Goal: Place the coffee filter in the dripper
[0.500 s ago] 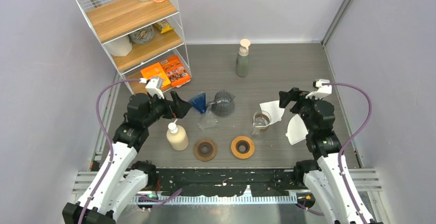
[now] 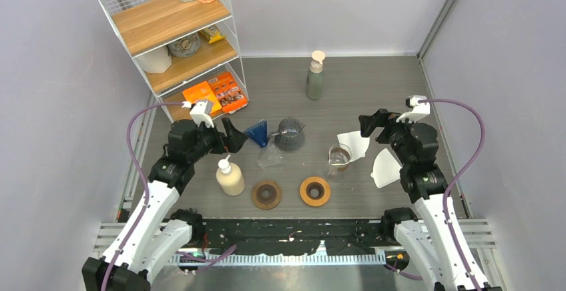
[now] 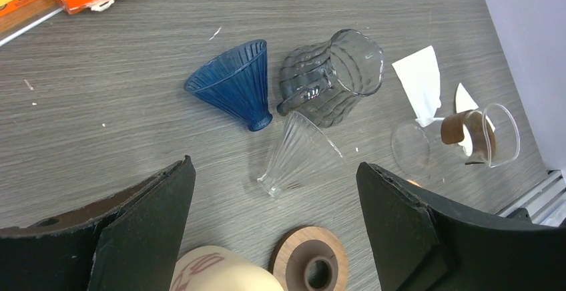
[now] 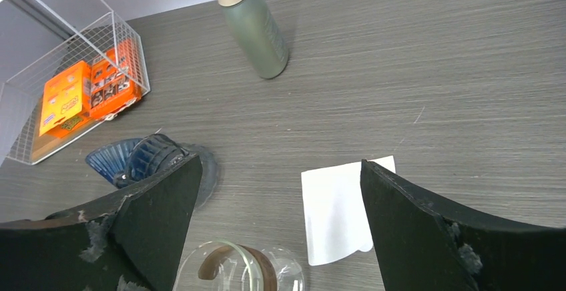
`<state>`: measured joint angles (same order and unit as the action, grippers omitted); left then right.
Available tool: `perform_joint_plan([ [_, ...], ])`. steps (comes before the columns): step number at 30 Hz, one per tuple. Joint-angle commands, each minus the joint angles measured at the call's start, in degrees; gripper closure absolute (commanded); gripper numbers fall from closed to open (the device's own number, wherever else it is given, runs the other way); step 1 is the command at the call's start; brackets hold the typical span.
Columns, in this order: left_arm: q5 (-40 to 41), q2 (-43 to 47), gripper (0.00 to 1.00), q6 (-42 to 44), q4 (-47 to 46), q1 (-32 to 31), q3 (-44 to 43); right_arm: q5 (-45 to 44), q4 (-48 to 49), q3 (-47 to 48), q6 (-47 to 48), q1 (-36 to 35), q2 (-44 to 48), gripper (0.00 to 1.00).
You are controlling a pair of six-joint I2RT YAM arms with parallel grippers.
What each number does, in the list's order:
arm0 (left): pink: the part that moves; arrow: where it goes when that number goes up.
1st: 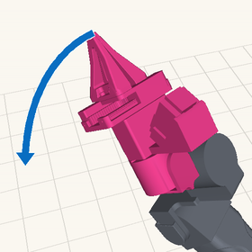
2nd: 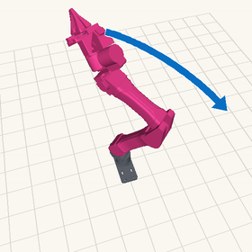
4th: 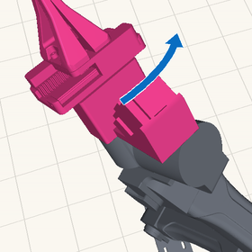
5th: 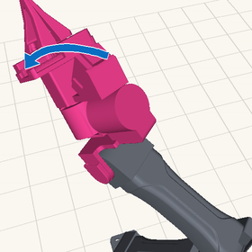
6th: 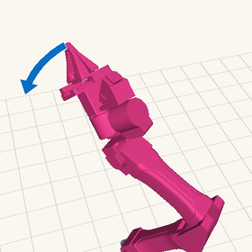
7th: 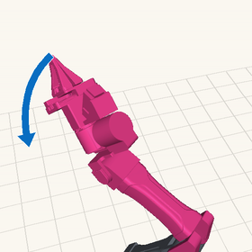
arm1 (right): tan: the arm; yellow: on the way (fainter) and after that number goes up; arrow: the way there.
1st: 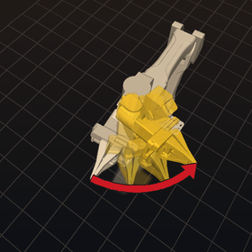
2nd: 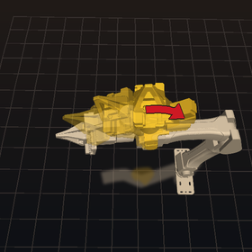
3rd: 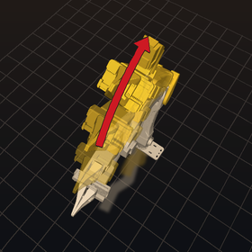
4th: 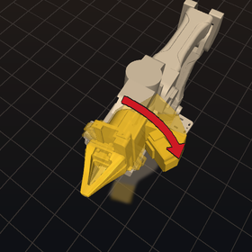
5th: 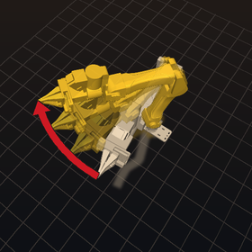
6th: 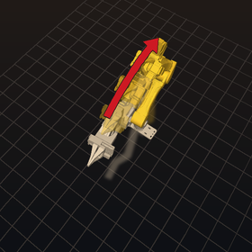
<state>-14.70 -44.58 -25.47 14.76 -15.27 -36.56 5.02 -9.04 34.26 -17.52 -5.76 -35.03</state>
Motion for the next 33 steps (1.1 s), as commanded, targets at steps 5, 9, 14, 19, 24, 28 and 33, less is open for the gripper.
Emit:
perform_joint_plan([
  [5, -0.18, -2.26, 0.01, 1.19, -2.15, -0.11, -2.31, 7.09, -1.7, 5.14, -0.32, 0.04, -3.25, 0.05],
  [9, -1.06, -3.08, 0.01, 1.3, -2.76, -0.11, -1.77, 7.98, -5.37, 7.61, -0.07, 0.08, -5.89, 0.05],
  [14, -2.03, -3.71, 0.01, 0.6, -4.24, -0.11, -1.11, 8.46, -9.09, 9.16, 0.3, 0.0, -6.32, 0.05],
  [19, -2.04, -6.91, 0.01, -0.38, -2.86, -1.03, -3.23, 10.17, -11.82, 9.92, 1.62, -0.16, -7.26, 0.05],
  [24, 0.78, -9.02, 0.01, -0.97, -1.37, -3.54, -4.68, 9.32, -12.52, 11.28, 3.71, -3.73, -7.51, 0.04],
  [28, 2.54, -9.72, 0.01, -0.91, -0.06, -5.7, -5.61, 3.89, -14.76, 15.11, 6.72, -13.32, -10.27, 0.05],
  [33, 6.08, -9.65, 0.01, -0.59, 2.78, -6.18, -6.13, -7.72, -16.49, 18.28, 9.19, -28.78, -15.1, 0.04],
])
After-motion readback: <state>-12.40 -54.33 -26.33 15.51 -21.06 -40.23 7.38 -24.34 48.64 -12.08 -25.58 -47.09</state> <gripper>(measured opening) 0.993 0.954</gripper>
